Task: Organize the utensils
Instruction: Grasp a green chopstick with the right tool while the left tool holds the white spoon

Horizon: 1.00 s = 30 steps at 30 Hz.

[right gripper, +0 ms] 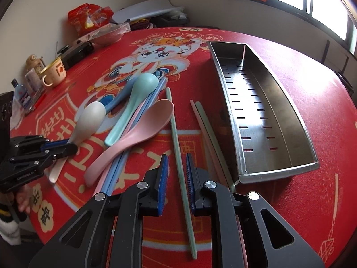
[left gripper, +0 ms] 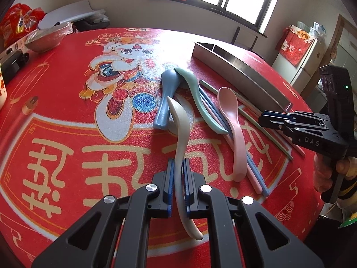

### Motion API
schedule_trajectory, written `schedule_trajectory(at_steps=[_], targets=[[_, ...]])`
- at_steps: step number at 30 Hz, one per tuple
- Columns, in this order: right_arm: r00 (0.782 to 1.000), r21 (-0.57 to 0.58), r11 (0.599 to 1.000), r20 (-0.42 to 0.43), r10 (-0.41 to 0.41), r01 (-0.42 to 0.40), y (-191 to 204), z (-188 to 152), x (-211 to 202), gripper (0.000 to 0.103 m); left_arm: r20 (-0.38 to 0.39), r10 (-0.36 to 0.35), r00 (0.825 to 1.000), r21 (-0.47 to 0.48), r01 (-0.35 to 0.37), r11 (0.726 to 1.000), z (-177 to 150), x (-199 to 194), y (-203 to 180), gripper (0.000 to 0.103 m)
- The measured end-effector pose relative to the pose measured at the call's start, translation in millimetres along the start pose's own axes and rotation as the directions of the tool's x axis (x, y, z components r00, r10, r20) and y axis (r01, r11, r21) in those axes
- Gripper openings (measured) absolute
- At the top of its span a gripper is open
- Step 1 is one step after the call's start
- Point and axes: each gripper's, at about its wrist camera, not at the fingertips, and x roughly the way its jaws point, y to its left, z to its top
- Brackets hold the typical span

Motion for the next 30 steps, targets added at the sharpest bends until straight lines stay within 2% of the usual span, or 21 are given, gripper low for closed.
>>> schedule_trajectory(at_steps=[9,14,18,24,30], targets=[[0.999,-0.005,1.0,-0.044,-0.028,0.028,9.3,15.1,22.7,0.014,0.002,0.001,1.0,-0.003,-0.001,1.0,0.0,0.6,0.2,0.009],[0.998,-0.026,0.998,-0.03,-0.051,0.05,12.6,15.9,26.6,0.014,0.002,-0.006,1.0,-0.01,0.006,1.0,0.5,0.3,2.3,0.009],[0.999,-0.028,0.999,-0.028,-0.019,0.019,12.6,9.7,22.2,0.006,0.002,-0.005,1.0,-0.009,0.005,1.0,0.2,0.2,2.4,0.009],[1.0,-0.001,1.0,-0.013,0.018,-0.018,8.8,-3.5,12.5,0.006,0.002,-0.01,1.0,-0.013,0.01,1.0,0.1,0.0,3.1,0.009],[0.998,0.076,0.996,0.033,0.048,-0.05,-5.0,-10.9,-3.4,0.006,0.003,-0.007,1.0,-0.011,0.007,1.0,-0.9,0.1,3.5,0.009]])
